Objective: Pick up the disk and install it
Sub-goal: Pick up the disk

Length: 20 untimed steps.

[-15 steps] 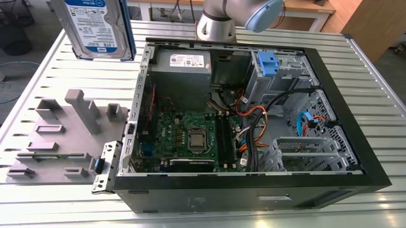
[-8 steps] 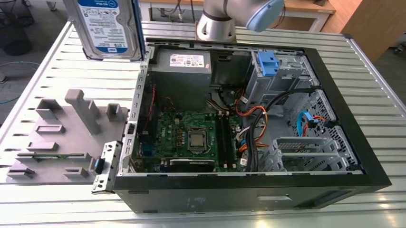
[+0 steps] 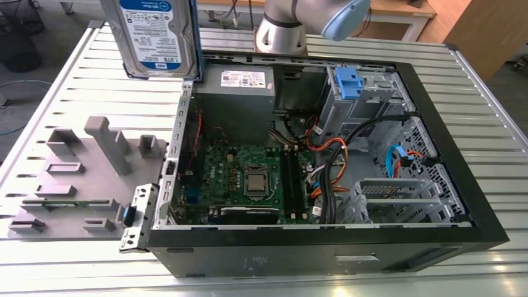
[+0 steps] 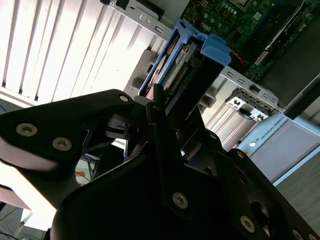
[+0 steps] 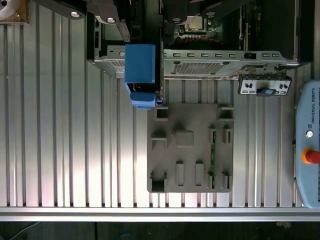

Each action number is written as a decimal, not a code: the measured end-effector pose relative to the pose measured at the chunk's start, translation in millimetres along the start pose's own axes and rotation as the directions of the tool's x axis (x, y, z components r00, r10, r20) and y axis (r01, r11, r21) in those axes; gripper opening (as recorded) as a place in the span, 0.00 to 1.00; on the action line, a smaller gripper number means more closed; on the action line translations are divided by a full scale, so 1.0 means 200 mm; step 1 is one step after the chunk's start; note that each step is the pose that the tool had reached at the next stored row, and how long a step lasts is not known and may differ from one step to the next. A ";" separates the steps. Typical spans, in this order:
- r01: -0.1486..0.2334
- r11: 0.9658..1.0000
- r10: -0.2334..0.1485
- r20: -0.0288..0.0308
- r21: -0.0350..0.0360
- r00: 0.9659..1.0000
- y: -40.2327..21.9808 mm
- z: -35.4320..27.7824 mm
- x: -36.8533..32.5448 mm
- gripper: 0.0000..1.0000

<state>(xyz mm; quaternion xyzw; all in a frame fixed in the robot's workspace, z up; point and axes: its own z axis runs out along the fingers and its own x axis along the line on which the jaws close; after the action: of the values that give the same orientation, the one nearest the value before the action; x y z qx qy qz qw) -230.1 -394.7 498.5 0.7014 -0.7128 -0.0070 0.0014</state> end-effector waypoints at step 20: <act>0.000 1.000 0.000 0.000 0.000 1.000 -0.219 -0.002 -0.004 0.35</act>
<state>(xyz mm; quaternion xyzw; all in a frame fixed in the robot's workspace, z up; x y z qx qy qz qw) -186.3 -394.7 498.3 0.7014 -0.7127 -0.0070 0.0015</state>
